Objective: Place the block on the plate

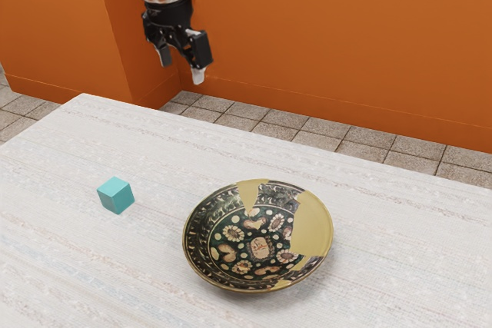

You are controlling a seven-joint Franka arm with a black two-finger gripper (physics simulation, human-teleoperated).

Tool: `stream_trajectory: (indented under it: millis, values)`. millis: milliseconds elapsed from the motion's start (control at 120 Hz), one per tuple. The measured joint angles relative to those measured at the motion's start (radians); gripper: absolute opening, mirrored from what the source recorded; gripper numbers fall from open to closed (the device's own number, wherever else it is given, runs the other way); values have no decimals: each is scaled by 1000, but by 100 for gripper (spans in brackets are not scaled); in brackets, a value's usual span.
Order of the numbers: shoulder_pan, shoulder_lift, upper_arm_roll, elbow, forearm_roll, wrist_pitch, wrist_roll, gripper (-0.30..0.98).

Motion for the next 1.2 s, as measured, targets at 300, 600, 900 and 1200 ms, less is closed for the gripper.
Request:
stream_trajectory:
  millis: [300, 600, 900, 1200]
  values:
    - [-1, -32, 94, -267, -12, 73, 11, 69]
    - [234, 88, 92, -468, -45, 323, 52, 69]
    - [396, 234, 92, -488, -90, 572, 223, 69]
    - [435, 306, 99, -517, -185, 728, 433, 69]
